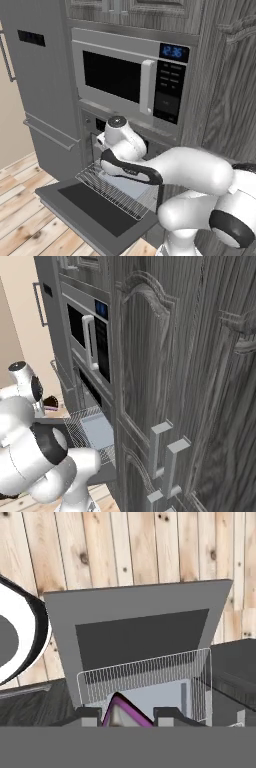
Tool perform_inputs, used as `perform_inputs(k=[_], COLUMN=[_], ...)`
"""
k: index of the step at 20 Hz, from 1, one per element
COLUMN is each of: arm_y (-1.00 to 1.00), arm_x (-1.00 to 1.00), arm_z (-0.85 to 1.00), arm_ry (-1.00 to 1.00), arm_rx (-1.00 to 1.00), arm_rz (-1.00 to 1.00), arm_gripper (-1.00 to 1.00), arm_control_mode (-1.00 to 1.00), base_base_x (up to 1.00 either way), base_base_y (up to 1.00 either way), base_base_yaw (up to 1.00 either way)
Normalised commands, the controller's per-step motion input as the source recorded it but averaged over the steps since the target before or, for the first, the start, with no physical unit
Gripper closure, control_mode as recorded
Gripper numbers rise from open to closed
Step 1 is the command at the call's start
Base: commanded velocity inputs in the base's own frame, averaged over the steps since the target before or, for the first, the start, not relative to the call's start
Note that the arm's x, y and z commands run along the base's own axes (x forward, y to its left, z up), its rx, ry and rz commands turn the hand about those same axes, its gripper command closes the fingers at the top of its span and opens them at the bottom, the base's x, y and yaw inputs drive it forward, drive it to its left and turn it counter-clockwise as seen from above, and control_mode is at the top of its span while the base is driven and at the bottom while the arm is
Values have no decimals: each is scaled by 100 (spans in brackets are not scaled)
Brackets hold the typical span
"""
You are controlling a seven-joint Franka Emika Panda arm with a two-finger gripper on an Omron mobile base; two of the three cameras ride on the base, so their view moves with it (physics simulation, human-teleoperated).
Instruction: Take the baked cake out of the oven and place it on the plate for cooling. Then close the oven door.
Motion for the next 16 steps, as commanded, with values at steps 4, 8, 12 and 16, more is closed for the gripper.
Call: perform_inputs(k=[4, 8, 12, 16], arm_y=[-26, -28, -25, -22], arm_x=[-69, -57, -42, -22], arm_z=[72, 33, 14, 1], arm_ry=[0, 0, 2, 7], arm_rx=[11, 2, 0, 0], arm_rz=[-2, -3, -5, -5], arm_gripper=[100, 100, 100, 100], arm_control_mode=[-100, -100, -100, -100], base_base_x=[0, 0, 0, 0], base_base_y=[0, 0, 0, 0], base_base_yaw=[0, 0, 0, 0])
